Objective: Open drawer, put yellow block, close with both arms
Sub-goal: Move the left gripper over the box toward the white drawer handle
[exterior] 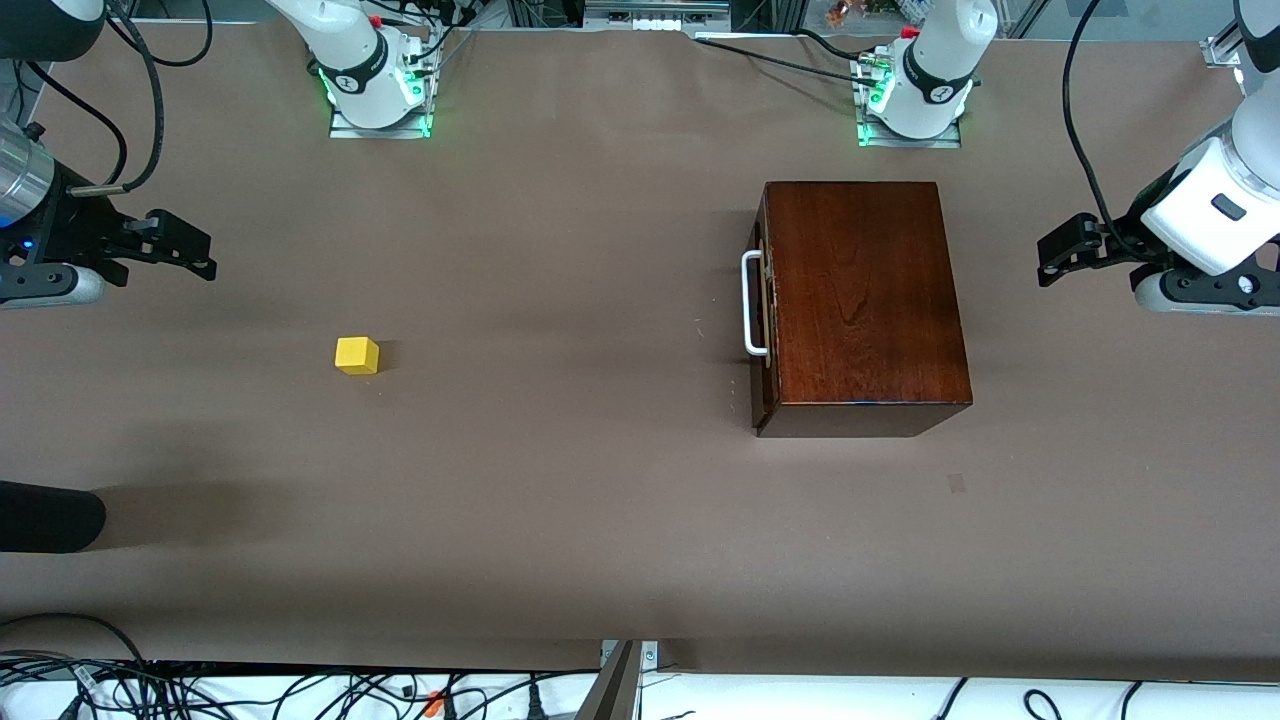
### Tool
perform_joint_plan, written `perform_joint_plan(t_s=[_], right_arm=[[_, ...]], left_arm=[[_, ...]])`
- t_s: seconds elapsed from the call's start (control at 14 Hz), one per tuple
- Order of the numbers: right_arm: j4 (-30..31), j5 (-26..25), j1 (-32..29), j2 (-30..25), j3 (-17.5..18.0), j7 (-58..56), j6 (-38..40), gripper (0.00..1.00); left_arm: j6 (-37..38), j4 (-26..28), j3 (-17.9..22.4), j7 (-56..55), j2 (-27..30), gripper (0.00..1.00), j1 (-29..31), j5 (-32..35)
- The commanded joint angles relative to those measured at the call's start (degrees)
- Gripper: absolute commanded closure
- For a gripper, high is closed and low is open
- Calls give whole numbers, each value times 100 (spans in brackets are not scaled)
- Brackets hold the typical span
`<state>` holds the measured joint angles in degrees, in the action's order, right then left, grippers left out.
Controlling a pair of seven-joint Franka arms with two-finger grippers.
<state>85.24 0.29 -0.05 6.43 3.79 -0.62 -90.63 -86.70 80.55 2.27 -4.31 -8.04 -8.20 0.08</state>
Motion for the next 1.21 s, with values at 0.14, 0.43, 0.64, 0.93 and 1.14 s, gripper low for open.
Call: perform_joint_plan(t_s=[0.14, 0.43, 0.64, 0.93, 1.14], right_arm=[[-148, 33, -48, 60, 8, 54, 107, 0], [-148, 42, -48, 68, 8, 54, 107, 0], [-148, 42, -48, 68, -1, 54, 107, 0], [-148, 42, -57, 68, -1, 54, 107, 0], [-148, 42, -57, 77, -62, 54, 89, 0]], left_arm=[[-66, 84, -16, -35, 136, 0, 2, 80], [-92, 75, -25, -70, 136, 0, -24, 62], [-93, 67, -261, -201, 144, 0, -59, 36], [-93, 40, -911, -1158, 101, 0, -77, 62], [-93, 40, -1648, -2079, -22, 0, -103, 123]])
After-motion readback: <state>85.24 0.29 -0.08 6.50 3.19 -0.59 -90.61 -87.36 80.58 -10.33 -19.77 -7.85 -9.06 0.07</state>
